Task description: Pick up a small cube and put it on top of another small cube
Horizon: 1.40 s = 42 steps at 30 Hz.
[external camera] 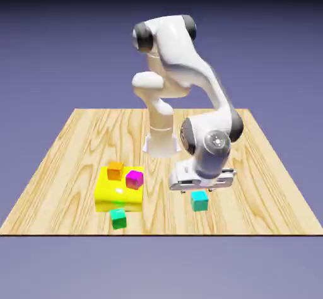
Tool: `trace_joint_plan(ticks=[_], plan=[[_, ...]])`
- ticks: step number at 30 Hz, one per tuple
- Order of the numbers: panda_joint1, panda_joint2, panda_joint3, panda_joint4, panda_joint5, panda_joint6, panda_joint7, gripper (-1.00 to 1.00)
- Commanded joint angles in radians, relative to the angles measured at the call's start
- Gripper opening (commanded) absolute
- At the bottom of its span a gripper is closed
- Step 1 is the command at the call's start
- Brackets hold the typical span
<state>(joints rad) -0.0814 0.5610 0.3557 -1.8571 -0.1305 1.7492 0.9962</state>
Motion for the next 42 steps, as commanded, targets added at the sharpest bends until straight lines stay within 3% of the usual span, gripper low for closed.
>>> trace_joint_plan(ticks=[1,11,17,18,24,42], plan=[[-0.003,0.036,0.011,0.031,-0.004,-0.041,0.008,0.0],[-0.031,0.379,0.119,0.32,-0.044,-0.432,0.086,0.0],[-0.059,0.367,0.112,0.14,-0.059,-0.272,0.092,0.0],[-0.059,0.367,0.112,0.14,-0.059,-0.272,0.092,-1.0],[-0.03,0.379,0.12,0.319,-0.043,-0.431,0.084,-1.0],[0.434,-0.071,-0.473,-0.109,-0.09,-0.276,-0.643,-1.0]])
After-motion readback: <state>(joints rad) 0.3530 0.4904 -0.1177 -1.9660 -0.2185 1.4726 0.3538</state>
